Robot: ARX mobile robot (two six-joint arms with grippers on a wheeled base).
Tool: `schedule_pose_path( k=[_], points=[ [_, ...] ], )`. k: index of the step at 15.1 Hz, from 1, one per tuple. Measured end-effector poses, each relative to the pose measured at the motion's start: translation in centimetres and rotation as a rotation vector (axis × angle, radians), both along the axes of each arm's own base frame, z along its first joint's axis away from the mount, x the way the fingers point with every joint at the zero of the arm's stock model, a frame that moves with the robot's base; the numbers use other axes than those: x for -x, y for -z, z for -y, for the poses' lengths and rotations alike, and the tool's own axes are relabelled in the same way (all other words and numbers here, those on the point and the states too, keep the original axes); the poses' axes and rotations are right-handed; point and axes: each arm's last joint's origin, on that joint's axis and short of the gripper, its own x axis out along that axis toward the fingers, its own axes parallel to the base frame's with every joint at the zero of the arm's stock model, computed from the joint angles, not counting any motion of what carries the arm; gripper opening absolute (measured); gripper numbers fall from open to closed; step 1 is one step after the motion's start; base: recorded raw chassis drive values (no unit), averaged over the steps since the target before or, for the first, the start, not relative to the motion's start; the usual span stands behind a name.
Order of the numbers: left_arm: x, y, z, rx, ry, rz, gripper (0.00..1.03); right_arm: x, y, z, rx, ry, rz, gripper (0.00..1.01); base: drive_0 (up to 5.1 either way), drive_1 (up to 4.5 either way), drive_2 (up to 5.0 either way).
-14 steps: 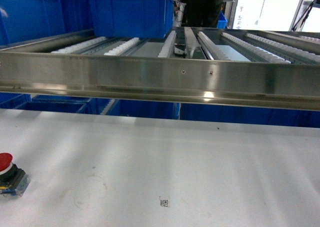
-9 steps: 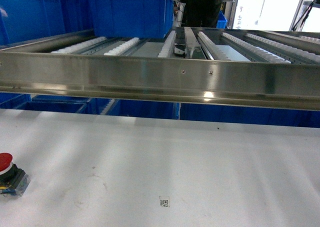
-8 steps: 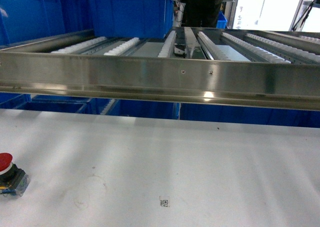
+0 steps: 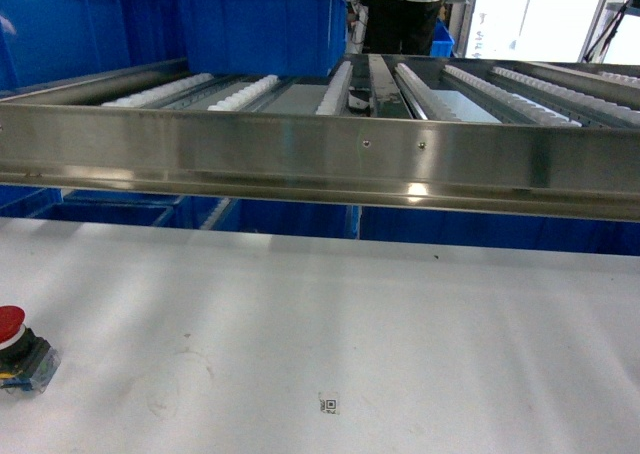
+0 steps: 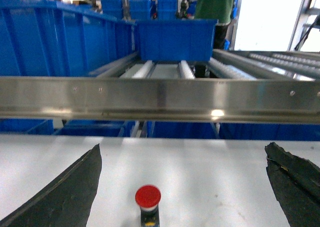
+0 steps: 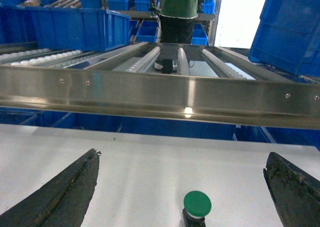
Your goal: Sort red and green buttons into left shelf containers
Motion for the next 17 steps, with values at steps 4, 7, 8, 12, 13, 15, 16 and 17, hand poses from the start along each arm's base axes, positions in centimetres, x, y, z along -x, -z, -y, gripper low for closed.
schedule_pose_path(
  k=[4, 7, 8, 12, 13, 15, 16, 17],
  points=[
    [-2.4, -1.5, -0.8, -0.011, 0.045, 0.051, 0.98, -1.6, -0.5, -0.2, 0.034, 0.0, -0.017, 0.98, 0.0, 0.0, 0.0],
    [-6.4, -4.6, -1.1, -0.032, 0.095, 0.07, 0.98, -5.3, -2.7, -0.1, 0.055, -0.015, -0.023, 0.98, 0.0, 0.0, 0.0],
    [-7.8, -5.0, -1.2, -0.047, 0.082, 0.055, 0.98, -6.7, -3.1, 0.1, 0.059, -0.019, -0.046, 0.98, 0.0, 0.0, 0.0],
    [-14.3, -4.2, -1.3, -0.07, 0.085, -0.126, 0.98, -12.1, -1.5, 1.0, 0.08, -0.021, -0.256, 0.98, 0.0, 0.0, 0.0],
    [-15.8, -3.9, -1.1, -0.08, 0.094, -0.149, 0.98, -13.5, -0.8, 1.1, 0.079, -0.037, -0.33, 0.98, 0.0, 0.0, 0.0],
    [-17.4, -3.7, -0.9, -0.083, 0.111, -0.194, 0.98, -15.0, -0.3, 1.5, 0.083, -0.053, -0.399, 0.98, 0.0, 0.0, 0.0],
    [-17.4, -3.6, -0.8, -0.084, 0.114, -0.197, 0.98, -15.8, 0.0, 1.8, 0.093, -0.046, -0.428, 0.98, 0.0, 0.0, 0.0],
    [-17.4, -3.6, -0.7, -0.084, 0.12, -0.194, 0.98, -16.5, 0.7, 2.4, 0.088, -0.043, -0.479, 0.98, 0.0, 0.0, 0.0]
  ],
)
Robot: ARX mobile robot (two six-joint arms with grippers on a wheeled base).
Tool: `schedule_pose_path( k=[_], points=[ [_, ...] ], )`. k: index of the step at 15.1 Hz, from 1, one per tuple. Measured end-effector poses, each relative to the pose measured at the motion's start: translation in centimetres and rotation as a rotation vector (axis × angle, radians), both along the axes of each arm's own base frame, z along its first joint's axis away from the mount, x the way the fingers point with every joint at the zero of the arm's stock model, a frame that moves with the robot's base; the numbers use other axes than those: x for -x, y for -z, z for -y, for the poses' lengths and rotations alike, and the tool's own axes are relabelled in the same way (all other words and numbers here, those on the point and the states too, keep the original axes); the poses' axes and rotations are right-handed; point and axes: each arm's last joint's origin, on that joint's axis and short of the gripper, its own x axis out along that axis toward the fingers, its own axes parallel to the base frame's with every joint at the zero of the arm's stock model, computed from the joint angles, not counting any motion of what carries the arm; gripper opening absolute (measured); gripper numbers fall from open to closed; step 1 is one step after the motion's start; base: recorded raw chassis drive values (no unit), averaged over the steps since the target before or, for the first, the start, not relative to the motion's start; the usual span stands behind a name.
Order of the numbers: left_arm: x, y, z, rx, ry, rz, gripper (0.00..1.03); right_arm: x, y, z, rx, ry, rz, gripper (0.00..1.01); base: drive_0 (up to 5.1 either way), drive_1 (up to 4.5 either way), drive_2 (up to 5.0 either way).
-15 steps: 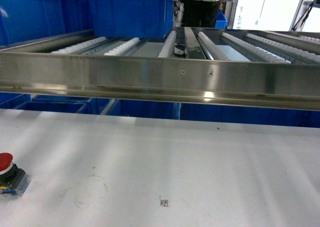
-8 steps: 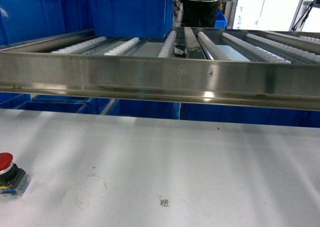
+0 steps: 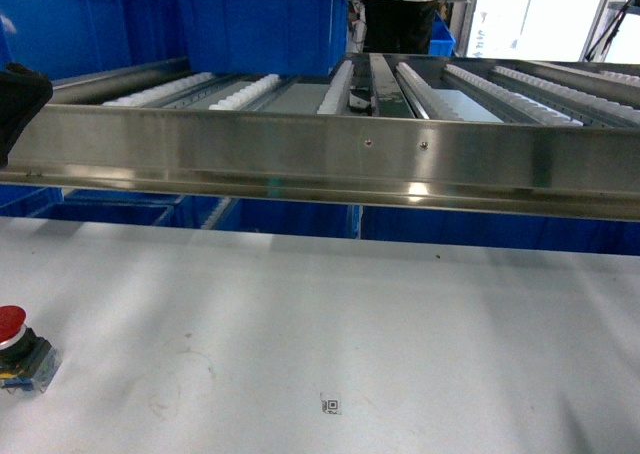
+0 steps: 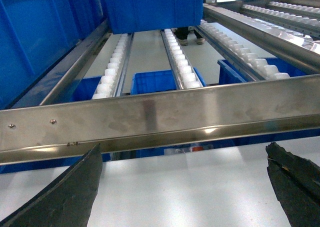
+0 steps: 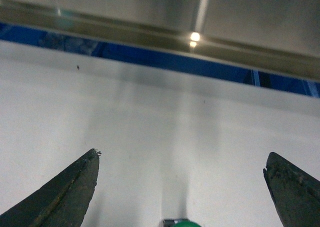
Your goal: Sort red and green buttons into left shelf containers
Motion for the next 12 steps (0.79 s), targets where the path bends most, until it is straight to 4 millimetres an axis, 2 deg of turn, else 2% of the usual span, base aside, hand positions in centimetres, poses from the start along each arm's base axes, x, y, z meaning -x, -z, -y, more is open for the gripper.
schedule_pose_path(
  k=[4, 12],
  points=[
    [0.0, -0.1, 0.0, -0.001, -0.004, 0.002, 0.98, 0.1, 3.1, 1.7, -0.004, -0.033, -0.187, 0.98, 0.0, 0.0, 0.0],
    [0.0, -0.1, 0.0, -0.001, -0.004, 0.002, 0.98, -0.1, 6.4, 2.6, -0.009, -0.094, -0.345, 0.98, 0.0, 0.0, 0.0]
  ],
)
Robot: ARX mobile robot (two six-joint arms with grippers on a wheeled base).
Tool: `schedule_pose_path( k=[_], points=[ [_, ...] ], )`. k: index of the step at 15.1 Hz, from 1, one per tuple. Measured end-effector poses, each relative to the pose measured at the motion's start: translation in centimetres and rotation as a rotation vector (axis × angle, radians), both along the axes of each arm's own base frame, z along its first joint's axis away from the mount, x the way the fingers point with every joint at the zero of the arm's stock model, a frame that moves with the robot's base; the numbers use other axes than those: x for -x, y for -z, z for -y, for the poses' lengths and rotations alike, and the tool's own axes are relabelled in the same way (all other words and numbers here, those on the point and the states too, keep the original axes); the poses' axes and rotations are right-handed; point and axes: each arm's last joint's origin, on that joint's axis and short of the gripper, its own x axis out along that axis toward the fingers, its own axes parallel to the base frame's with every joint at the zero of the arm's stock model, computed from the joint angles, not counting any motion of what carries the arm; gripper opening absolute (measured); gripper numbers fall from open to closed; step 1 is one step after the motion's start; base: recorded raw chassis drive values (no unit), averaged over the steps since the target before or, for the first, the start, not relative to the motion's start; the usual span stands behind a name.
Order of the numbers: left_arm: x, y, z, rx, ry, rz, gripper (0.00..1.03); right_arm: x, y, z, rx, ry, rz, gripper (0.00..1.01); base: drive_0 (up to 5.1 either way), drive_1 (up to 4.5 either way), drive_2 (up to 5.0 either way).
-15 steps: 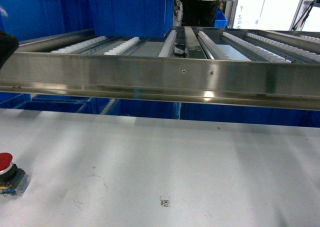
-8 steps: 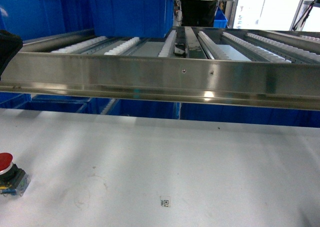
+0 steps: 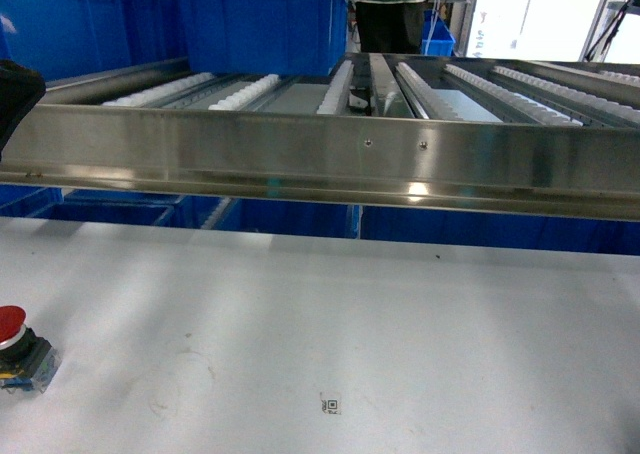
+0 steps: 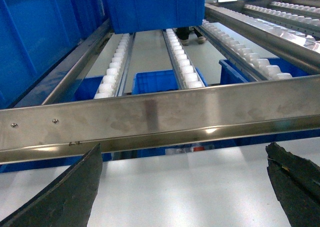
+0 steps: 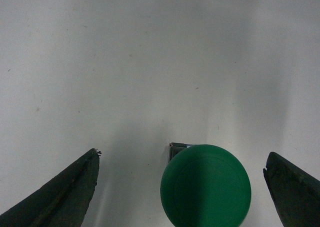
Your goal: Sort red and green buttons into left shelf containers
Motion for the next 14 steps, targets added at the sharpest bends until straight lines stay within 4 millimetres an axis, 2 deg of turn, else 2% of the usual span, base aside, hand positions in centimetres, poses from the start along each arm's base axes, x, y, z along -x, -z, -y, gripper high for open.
schedule_pose_path(
  k=[6, 11, 12, 14],
  points=[
    [0.0, 0.0, 0.0, 0.0, 0.0, 0.0, 0.98, -0.5, 2.3, 1.1, 0.044, 0.001, -0.034, 0.98, 0.0, 0.0, 0.0],
    [0.0, 0.0, 0.0, 0.0, 0.0, 0.0, 0.98, -0.9, 2.7, 1.3, 0.009, -0.001, -0.008, 0.98, 0.0, 0.0, 0.0],
    [0.0, 0.0, 0.0, 0.0, 0.0, 0.0, 0.98, -0.9, 2.8, 1.1, 0.001, -0.006, -0.012, 0.94, 0.0, 0.0, 0.0],
    [0.0, 0.0, 0.0, 0.0, 0.0, 0.0, 0.98, -0.7, 3.2, 0.6, -0.011, -0.009, -0.021, 0.71, 0.0, 0.0, 0.0]
  ],
)
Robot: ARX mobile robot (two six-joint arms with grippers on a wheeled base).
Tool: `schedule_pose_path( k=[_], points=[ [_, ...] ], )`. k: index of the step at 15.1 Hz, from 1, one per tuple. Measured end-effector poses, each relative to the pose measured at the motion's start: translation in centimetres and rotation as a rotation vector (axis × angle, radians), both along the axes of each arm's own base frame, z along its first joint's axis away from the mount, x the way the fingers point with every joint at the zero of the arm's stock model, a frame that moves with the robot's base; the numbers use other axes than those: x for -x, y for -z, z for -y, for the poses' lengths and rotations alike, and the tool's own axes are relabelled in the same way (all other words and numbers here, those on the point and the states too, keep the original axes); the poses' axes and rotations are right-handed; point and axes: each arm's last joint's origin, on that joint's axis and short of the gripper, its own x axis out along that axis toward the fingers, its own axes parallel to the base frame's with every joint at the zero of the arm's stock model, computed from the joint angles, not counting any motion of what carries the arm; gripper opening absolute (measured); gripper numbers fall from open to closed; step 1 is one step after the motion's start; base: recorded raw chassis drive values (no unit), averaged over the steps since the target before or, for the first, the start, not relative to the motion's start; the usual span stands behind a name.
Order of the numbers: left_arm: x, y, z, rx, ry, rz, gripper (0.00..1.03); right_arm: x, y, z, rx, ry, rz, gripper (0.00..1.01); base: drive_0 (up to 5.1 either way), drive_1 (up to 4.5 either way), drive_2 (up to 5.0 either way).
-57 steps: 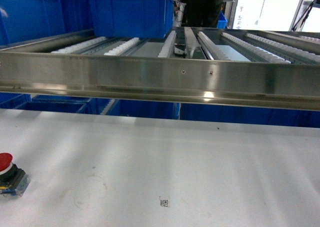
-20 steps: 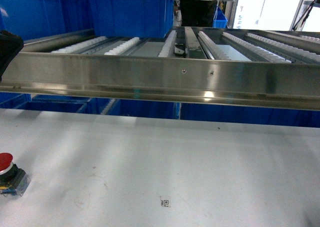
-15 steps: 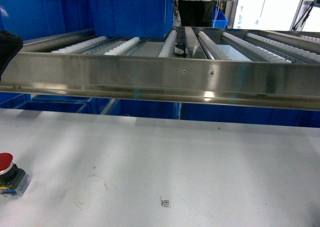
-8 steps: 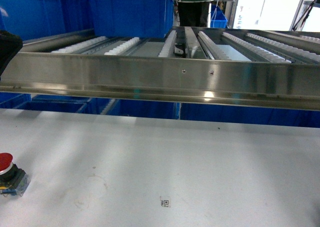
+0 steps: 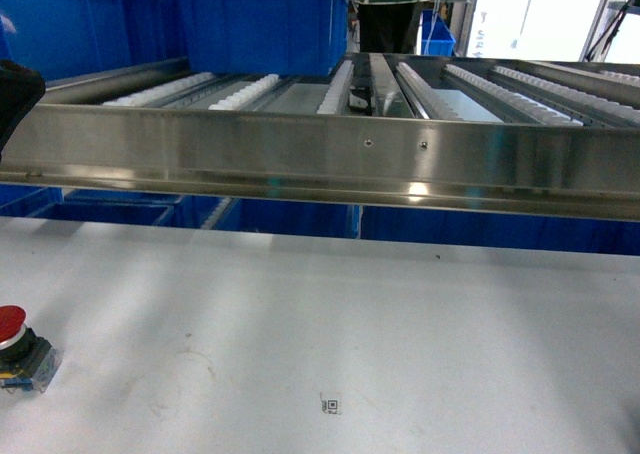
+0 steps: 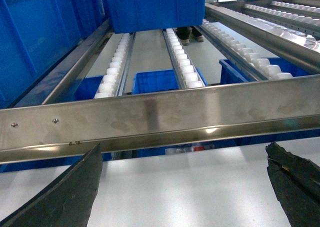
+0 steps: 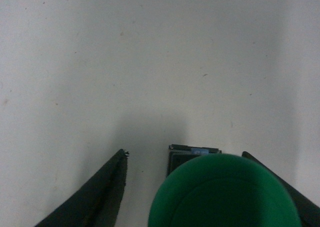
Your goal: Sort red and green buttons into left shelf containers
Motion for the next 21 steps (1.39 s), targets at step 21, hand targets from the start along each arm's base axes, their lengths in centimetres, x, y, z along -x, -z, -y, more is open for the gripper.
schedule_pose_path(
  k=[21],
  points=[
    [0.0, 0.0, 0.0, 0.001, -0.001, -0.001, 0.98, 12.5, -10.8, -2.0, -0.08, -0.054, 0.513, 0.26, 0.0, 0.0, 0.0]
  ],
)
